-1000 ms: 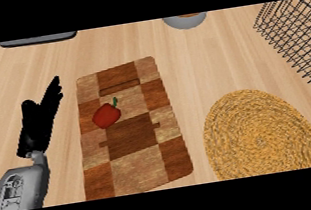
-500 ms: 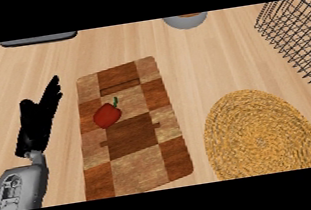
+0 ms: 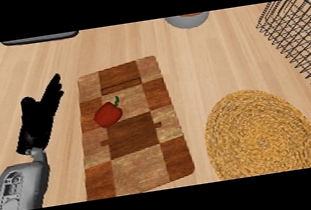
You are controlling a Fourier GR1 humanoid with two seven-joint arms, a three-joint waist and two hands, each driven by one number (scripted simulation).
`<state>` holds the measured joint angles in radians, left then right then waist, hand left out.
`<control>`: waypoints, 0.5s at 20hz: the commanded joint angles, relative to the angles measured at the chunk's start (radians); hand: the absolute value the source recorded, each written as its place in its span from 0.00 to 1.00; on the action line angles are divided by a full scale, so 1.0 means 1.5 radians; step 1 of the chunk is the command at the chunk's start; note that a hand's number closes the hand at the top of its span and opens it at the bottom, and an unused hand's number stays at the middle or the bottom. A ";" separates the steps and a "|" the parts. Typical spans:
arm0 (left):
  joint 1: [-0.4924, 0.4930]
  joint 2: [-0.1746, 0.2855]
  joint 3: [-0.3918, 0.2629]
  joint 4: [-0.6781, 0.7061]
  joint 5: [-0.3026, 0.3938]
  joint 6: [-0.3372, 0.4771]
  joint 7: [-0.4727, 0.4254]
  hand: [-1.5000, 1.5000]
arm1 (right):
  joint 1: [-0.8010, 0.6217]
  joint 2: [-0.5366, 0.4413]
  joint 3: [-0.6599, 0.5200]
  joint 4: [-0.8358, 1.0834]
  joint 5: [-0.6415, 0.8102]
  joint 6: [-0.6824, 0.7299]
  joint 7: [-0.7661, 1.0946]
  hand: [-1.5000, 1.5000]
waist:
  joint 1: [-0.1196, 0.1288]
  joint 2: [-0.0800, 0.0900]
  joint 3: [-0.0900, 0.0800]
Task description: Pick the can from the placemat and place it in the basket
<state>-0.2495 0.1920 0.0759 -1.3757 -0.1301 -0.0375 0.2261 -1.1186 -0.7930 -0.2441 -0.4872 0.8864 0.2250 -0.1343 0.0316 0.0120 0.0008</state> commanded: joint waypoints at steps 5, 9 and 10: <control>0.010 -0.001 -0.002 -0.002 -0.008 0.001 -0.014 0.50 | 0.008 0.025 -0.066 0.119 -0.046 -0.035 -0.006 0.00 | 0.003 0.001 0.000; -0.002 -0.010 -0.011 0.013 -0.010 -0.001 -0.015 0.50 | 0.023 0.008 -0.101 0.143 -0.074 -0.073 -0.070 0.00 | 0.006 0.004 0.001; -0.009 -0.017 -0.012 -0.020 -0.011 0.012 0.026 0.50 | 0.000 0.036 -0.096 0.132 -0.075 -0.074 -0.037 0.00 | 0.003 0.000 0.001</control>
<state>-0.2508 0.1759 0.0641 -1.3769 -0.1442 -0.0278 0.2261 -1.1051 -0.7684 -0.3601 -0.3100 0.8008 0.1570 -0.1841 0.0357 0.0144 0.0019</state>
